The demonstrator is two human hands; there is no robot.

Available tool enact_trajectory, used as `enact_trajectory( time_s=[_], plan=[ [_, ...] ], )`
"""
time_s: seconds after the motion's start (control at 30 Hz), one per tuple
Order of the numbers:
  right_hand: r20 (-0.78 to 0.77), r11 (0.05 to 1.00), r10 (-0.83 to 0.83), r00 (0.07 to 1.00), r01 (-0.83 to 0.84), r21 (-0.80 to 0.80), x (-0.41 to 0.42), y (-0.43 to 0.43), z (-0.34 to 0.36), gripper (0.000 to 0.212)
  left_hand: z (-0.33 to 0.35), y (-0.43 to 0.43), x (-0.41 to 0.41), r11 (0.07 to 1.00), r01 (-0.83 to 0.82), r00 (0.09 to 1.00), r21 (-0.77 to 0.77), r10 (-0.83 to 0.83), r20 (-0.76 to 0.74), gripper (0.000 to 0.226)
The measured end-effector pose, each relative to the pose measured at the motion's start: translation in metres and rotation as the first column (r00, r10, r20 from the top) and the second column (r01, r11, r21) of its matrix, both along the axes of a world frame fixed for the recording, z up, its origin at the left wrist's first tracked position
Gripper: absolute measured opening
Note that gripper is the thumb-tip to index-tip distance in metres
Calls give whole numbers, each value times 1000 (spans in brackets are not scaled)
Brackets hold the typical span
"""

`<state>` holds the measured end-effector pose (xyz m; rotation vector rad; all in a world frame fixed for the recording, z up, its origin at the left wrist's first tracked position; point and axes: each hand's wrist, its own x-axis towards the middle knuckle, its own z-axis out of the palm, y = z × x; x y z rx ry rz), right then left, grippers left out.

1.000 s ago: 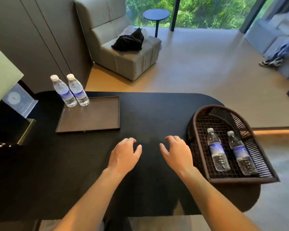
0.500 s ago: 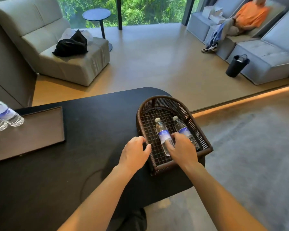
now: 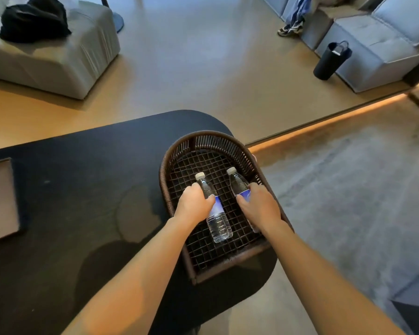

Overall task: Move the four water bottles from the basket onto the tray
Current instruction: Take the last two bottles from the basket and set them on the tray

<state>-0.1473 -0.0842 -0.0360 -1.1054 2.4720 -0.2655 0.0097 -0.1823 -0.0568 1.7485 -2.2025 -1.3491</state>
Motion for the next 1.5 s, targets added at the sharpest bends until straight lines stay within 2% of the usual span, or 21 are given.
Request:
enact_trajectory(
  time_s=[0.13, 0.2, 0.33, 0.43, 0.63, 0.8, 0.9, 1.1, 1.3, 1.5],
  plan=[
    [54, 998, 11, 998, -15, 68, -9, -16, -17, 43, -23, -12, -18, 997, -67, 996, 47, 64, 61, 57],
    [19, 995, 34, 999, -36, 97, -10, -21, -24, 47, -31, -16, -25, 992, -104, 992, 67, 98, 82, 67],
    [-47, 992, 19, 999, -13, 129, -12, -31, -35, 40, -45, -27, -34, 982, -153, 986, 108, 144, 84, 76],
    [3, 982, 5, 1000, -5, 187, -17, -43, -40, 41, -52, -34, -32, 972, -184, 982, 146, 174, 79, 70],
    [273, 970, -39, 961, -29, 242, -22, -61, -49, 52, -54, -36, -24, 932, -266, 958, 247, 284, -42, 49],
    [405, 984, -113, 907, 47, 171, -30, -61, -47, 45, -42, -23, -16, 891, -316, 893, 326, 395, -215, 42],
    [402, 989, -128, 907, 86, 119, -34, -51, -42, 46, -36, -13, -7, 888, -294, 860, 354, 407, -308, 43],
    [387, 989, -123, 914, 147, -33, -32, -24, -28, 52, -16, 10, 8, 945, -179, 876, 272, 279, -392, 43],
    [448, 949, -62, 892, 191, -250, -12, 16, -1, 49, -2, 34, 23, 975, -146, 855, 167, 209, -474, 56],
    [384, 890, -38, 922, 206, -406, 17, 55, 24, 55, 20, 64, 37, 986, -154, 814, 62, 162, -558, 64]
  ],
)
